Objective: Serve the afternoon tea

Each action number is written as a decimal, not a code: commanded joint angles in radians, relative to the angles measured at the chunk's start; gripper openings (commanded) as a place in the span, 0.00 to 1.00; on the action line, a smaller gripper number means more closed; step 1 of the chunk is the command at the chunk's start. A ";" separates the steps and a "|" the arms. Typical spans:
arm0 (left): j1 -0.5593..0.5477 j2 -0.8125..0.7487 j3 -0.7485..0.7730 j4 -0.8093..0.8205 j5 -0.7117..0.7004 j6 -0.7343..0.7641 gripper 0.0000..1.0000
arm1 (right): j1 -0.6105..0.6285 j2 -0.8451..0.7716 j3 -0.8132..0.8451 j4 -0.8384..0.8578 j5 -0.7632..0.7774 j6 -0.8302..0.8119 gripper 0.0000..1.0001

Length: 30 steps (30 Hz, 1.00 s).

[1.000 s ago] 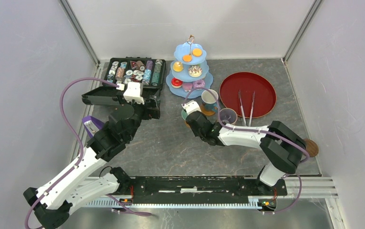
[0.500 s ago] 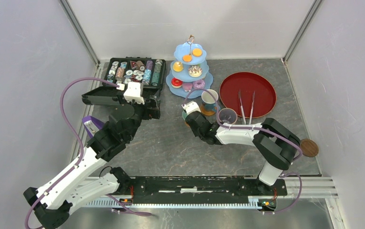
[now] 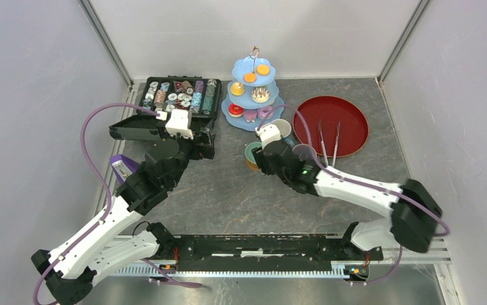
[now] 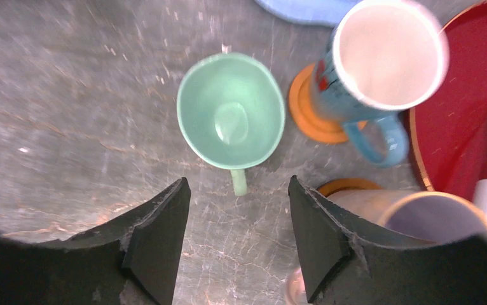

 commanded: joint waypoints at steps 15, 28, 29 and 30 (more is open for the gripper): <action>0.003 -0.034 0.086 -0.011 0.071 -0.006 1.00 | -0.301 -0.502 -0.058 -0.250 0.482 0.039 0.90; 0.002 -0.031 0.106 -0.049 0.137 -0.029 1.00 | -1.196 -0.325 -0.215 -0.354 0.186 0.368 0.39; 0.002 -0.030 0.103 -0.046 0.137 -0.025 1.00 | -1.231 -0.311 -0.226 -0.356 0.189 0.378 0.36; 0.002 -0.028 0.099 -0.042 0.137 -0.021 1.00 | -1.253 -0.298 -0.232 -0.361 0.204 0.394 0.33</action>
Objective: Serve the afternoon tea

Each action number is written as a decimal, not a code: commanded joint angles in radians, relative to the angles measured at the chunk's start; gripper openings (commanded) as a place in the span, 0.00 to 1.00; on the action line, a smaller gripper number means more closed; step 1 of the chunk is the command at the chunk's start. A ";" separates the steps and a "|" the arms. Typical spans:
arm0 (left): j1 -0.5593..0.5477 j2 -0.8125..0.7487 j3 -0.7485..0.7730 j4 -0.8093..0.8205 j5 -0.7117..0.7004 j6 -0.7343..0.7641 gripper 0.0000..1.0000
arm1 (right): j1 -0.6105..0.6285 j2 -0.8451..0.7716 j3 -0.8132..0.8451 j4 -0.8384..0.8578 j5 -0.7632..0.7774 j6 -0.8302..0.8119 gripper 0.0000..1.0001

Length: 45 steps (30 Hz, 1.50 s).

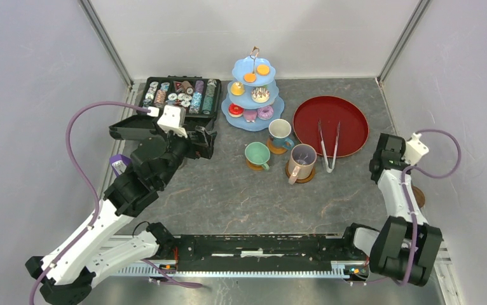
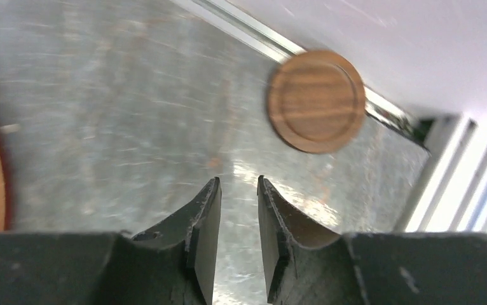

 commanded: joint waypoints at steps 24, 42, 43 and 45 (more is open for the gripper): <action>-0.001 0.032 -0.031 0.031 0.045 -0.021 1.00 | -0.277 0.183 -0.151 0.206 0.133 0.127 0.00; -0.010 0.031 -0.039 0.034 0.022 -0.007 1.00 | -0.343 0.305 -0.136 0.339 0.071 0.021 0.00; -0.011 0.032 -0.040 0.035 0.022 -0.008 1.00 | -0.343 0.314 -0.134 0.329 0.050 0.026 0.00; -0.013 0.033 -0.044 0.038 0.021 -0.008 1.00 | -0.343 0.325 -0.123 0.284 0.010 0.051 0.00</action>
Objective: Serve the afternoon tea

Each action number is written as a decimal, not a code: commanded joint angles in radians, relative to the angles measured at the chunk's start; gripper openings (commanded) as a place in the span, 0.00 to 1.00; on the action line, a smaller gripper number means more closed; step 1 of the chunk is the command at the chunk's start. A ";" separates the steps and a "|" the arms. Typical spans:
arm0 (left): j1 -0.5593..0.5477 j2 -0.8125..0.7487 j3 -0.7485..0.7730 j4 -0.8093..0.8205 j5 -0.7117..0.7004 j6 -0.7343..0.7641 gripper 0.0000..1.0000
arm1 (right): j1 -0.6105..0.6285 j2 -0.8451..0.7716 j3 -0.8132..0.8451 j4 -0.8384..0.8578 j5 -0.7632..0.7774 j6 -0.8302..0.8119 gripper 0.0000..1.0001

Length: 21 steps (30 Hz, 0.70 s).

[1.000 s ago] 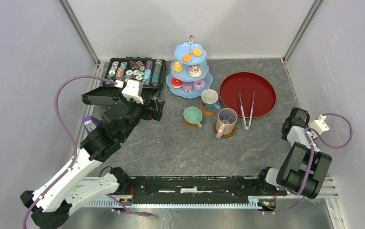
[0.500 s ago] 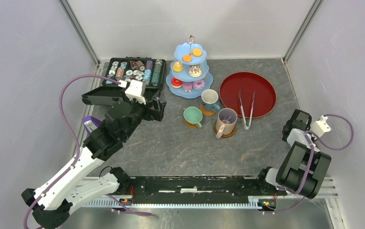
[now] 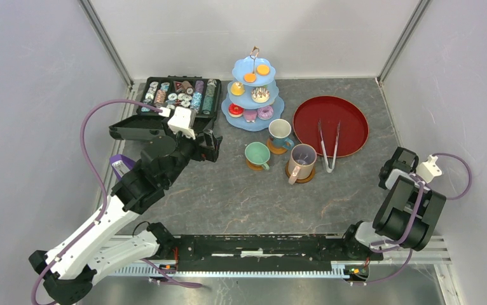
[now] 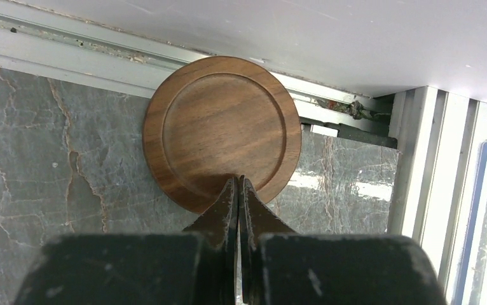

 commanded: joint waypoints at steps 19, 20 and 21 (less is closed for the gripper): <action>-0.008 -0.025 -0.018 0.039 -0.050 -0.005 1.00 | -0.007 0.032 -0.013 -0.159 -0.387 -0.003 0.00; -0.008 -0.027 -0.020 0.042 -0.049 -0.004 1.00 | -0.006 0.021 -0.030 -0.151 -0.417 -0.007 0.00; -0.008 -0.026 -0.021 0.043 -0.049 -0.004 1.00 | -0.007 0.011 -0.051 -0.141 -0.444 -0.014 0.00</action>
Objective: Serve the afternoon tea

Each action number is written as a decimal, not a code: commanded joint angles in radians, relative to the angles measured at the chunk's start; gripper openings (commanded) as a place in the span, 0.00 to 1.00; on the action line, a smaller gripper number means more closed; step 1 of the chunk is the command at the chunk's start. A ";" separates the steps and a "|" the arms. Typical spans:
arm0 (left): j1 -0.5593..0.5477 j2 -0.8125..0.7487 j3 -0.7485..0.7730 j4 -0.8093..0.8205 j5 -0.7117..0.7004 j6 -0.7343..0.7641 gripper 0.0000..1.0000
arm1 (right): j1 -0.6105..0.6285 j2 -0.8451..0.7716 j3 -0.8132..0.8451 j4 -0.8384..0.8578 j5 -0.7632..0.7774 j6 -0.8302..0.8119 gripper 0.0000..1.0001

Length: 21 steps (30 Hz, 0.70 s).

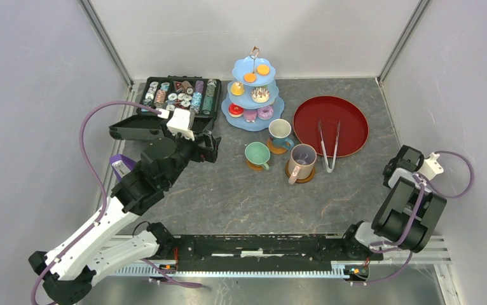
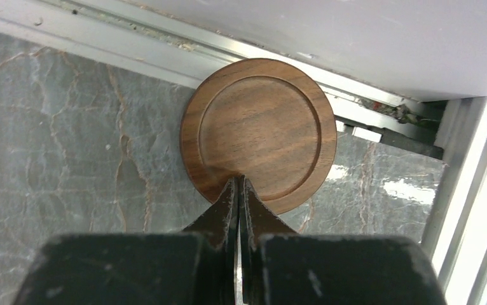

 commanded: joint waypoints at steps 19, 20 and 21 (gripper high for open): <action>-0.002 -0.025 -0.012 0.047 -0.017 -0.009 1.00 | 0.310 -0.358 -0.492 -0.114 -0.659 -0.009 0.10; -0.001 -0.025 -0.012 0.048 -0.015 -0.010 1.00 | 0.338 -0.381 -0.491 -0.135 -0.662 -0.002 0.13; -0.002 -0.025 -0.012 0.047 -0.014 -0.011 1.00 | 0.355 -0.410 -0.482 -0.172 -0.649 0.009 0.14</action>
